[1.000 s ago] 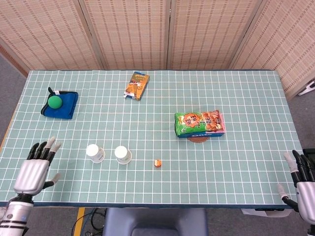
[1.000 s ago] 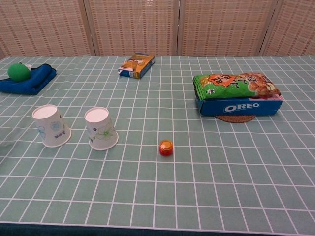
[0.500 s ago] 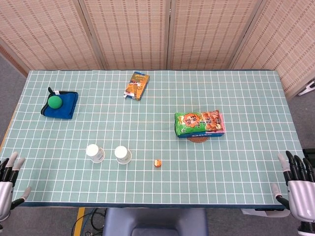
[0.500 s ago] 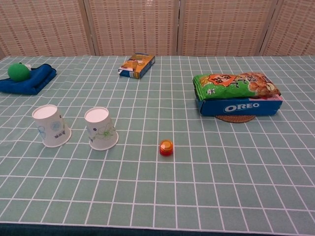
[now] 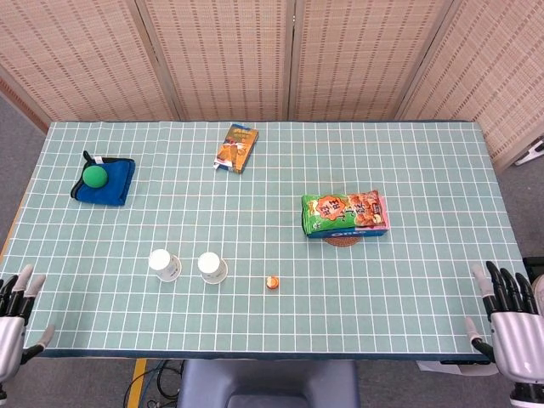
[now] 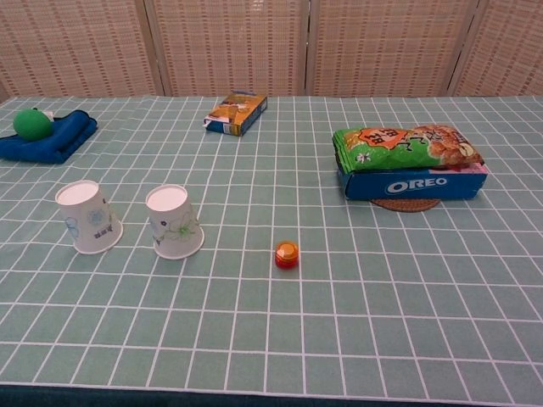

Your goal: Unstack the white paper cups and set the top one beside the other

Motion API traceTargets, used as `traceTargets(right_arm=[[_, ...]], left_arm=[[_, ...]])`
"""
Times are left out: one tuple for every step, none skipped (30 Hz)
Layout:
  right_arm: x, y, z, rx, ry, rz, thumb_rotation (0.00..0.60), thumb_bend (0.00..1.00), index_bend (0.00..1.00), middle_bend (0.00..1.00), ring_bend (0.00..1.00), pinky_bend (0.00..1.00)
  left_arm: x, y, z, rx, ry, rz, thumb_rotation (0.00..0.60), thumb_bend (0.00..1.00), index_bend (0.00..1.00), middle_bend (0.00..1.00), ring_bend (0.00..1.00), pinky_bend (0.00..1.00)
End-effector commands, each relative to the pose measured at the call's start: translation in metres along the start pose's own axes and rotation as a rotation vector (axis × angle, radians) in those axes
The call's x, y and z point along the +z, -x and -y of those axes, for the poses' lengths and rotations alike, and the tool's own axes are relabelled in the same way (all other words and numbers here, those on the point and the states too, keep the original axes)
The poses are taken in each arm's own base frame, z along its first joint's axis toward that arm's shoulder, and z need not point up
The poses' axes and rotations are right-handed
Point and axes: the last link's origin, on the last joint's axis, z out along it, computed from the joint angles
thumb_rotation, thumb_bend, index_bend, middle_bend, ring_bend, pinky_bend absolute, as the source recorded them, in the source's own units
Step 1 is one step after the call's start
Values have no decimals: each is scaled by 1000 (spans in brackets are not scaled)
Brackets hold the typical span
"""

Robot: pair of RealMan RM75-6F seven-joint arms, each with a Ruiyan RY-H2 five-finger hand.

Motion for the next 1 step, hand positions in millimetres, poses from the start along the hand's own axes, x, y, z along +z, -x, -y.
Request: traceTargets(right_arm=[[0,-1,0,0,-2,-4,600,311,8,0,0,0]], left_arm=[[2,3,0,10,-2,13,600,295,37,0,0,0]])
